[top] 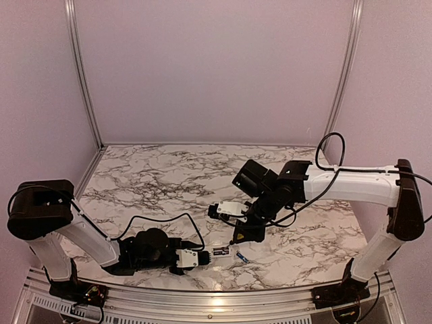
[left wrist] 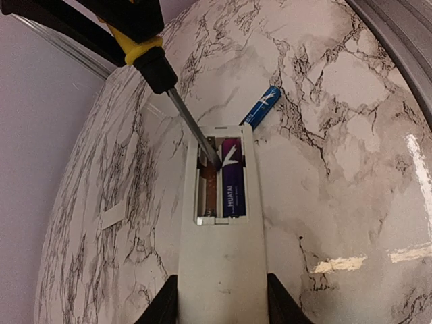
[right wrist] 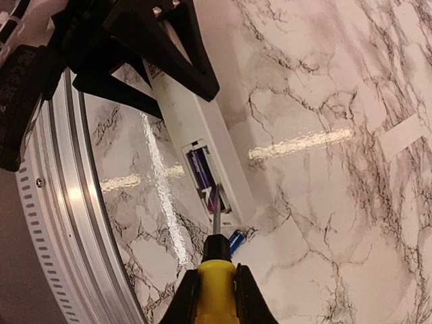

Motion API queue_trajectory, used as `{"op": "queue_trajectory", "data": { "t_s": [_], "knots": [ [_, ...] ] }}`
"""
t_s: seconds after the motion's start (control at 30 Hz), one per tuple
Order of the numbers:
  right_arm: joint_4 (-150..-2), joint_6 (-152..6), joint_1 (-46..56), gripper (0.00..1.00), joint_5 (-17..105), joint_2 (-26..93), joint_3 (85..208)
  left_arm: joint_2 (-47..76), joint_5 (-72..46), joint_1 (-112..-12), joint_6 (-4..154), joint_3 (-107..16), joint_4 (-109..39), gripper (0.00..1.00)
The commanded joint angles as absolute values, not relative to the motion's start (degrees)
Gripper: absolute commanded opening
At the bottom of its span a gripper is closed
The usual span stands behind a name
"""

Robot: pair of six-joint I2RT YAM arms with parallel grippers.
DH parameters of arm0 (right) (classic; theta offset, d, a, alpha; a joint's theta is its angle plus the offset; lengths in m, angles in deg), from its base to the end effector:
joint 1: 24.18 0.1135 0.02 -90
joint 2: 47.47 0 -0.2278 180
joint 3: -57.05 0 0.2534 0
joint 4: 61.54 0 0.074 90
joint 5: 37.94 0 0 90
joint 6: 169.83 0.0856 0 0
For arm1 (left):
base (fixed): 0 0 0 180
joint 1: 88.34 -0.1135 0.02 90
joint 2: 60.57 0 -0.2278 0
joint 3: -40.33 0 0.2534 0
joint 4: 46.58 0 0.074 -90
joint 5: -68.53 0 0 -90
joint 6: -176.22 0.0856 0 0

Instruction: Unload the batteries from the remote control

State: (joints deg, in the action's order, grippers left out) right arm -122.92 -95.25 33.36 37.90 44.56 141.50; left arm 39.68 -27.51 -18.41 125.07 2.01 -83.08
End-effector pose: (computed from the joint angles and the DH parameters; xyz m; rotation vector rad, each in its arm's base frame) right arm 0.1625 0.2944 0.1612 -1.7425 2.2463 0.5191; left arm 0.1195 -0.3007 0.0457 1.6023 1.2303 -0.2391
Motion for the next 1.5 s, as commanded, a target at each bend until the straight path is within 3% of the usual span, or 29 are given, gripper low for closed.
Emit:
{"op": "queue_trajectory", "data": {
  "t_s": [0.0,1.0,1.47],
  "knots": [
    [-121.69,-96.18,32.85,0.0,36.54,45.94,140.85,38.53,-27.17,-18.12,124.63,1.54,-83.86,0.0],
    [-119.28,-97.33,27.95,0.0,29.77,50.08,139.71,39.96,-31.46,-18.12,125.48,1.8,-86.22,0.0],
    [-110.75,-91.92,27.89,0.0,26.9,49.63,133.59,40.89,-32.32,-18.12,125.86,1.77,-86.97,0.0]
  ]
}}
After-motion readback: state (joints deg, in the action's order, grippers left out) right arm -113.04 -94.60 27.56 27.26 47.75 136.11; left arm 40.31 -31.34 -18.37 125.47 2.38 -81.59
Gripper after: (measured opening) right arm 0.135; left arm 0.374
